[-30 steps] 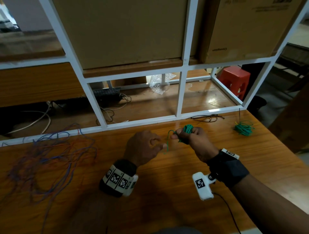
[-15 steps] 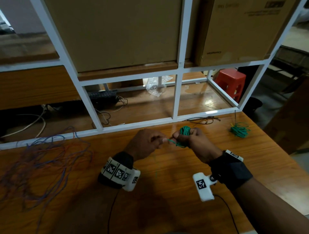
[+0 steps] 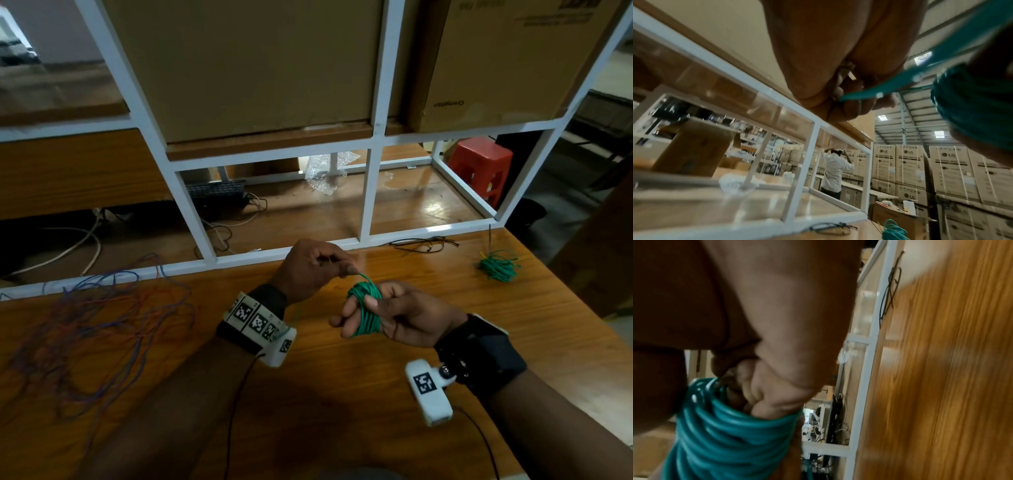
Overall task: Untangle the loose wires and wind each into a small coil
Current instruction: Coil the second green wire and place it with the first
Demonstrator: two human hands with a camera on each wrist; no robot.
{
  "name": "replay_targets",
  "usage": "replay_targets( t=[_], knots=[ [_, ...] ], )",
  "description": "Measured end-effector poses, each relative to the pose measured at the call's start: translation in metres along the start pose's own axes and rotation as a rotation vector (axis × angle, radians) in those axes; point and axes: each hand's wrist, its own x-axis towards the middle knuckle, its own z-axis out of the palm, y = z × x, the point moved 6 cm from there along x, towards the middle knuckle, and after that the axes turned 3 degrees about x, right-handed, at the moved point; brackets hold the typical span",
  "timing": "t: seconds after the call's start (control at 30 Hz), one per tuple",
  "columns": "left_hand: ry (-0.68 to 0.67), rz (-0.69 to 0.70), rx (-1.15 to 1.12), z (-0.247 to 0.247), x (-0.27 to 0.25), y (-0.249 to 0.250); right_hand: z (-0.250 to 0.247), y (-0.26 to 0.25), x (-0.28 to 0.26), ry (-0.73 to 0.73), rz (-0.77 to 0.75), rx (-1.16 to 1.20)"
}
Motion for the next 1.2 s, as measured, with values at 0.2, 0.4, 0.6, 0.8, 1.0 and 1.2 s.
replay_targets(
  t=[0.2, 0.4, 0.6, 0.8, 1.0, 1.2],
  knots=[
    [0.121, -0.264, -0.415, 0.037, -0.026, -0.015, 0.005, -0.034, 0.014, 0.103, -0.245, 0.316],
    [0.104, -0.425, -0.549, 0.057, -0.052, -0.012, -0.029, -0.044, 0.01, 0.673, -0.362, -0.089],
    [0.249, -0.522, -0.694, 0.044, -0.057, 0.001, -0.029, -0.027, 0.011, 0.733, -0.315, -0.42],
    [0.235, -0.554, -0.772, 0.054, -0.062, 0.011, -0.022, -0.026, 0.016, 0.678, -0.299, -0.627],
    [0.052, -0.611, -0.464, 0.048, -0.069, 0.003, -0.034, -0.027, 0.012, 0.646, -0.223, -0.721],
    [0.052, -0.591, 0.017, 0.025, -0.068, -0.021, -0.05, -0.015, 0.006, 0.687, -0.188, -0.55]
  ],
)
